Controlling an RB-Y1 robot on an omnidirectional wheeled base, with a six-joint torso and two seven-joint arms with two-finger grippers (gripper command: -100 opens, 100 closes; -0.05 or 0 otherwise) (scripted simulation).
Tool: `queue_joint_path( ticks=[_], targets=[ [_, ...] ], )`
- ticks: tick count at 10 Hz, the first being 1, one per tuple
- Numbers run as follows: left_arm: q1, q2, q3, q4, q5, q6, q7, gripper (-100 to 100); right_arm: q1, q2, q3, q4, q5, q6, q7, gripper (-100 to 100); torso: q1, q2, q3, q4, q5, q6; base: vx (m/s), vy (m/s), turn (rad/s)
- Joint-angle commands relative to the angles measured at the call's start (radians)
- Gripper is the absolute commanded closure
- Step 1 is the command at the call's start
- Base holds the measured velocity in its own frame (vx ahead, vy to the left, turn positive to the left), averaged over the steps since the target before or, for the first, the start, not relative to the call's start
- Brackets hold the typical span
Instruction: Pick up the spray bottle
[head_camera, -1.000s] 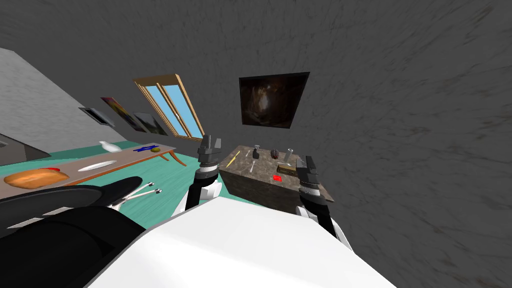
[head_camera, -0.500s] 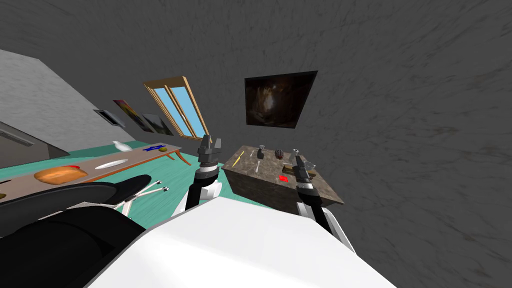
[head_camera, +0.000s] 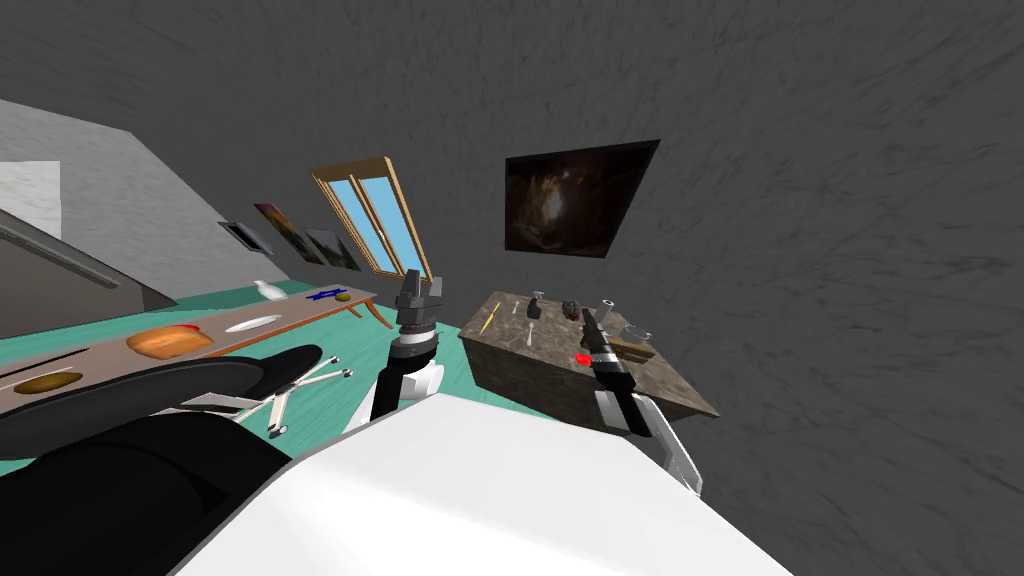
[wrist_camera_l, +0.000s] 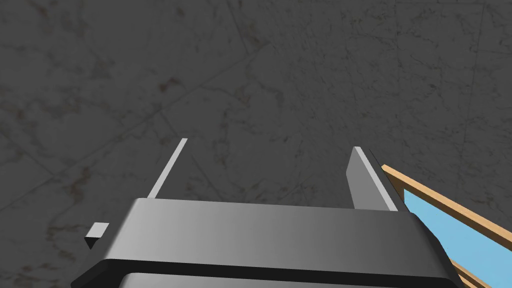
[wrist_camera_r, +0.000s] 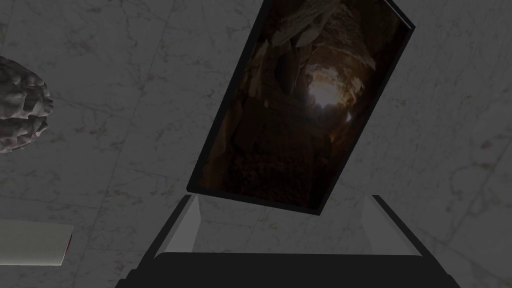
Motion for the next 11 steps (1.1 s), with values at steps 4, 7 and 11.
queue_joint_path(
  ticks=[4, 7, 11],
  targets=[
    [0.000, 0.000, 0.000, 0.000, 0.000, 0.000, 0.000, 0, -0.125, -0.067, -0.032, 0.129, 0.114, 0.111, 0.003, -100, 0.001, -0.001, -0.001, 0.000, 0.000, 0.000, -0.010, 0.198, 0.068],
    [0.000, 0.000, 0.000, 0.000, 0.000, 0.000, 0.000, 0, -0.197, -0.107, -0.050, 0.215, 0.183, 0.177, -0.003, -100, 0.001, 0.000, 0.000, 0.000, 0.001, 0.001, -0.013, 0.192, 0.064],
    [0.000, 0.000, 0.000, 0.000, 0.000, 0.000, 0.000, 0, -0.294, -0.171, -0.071, 0.333, 0.284, 0.271, -0.025, -100, -0.001, -0.001, 0.000, 0.000, 0.000, 0.000, -0.004, 0.180, 0.096]
  ],
)
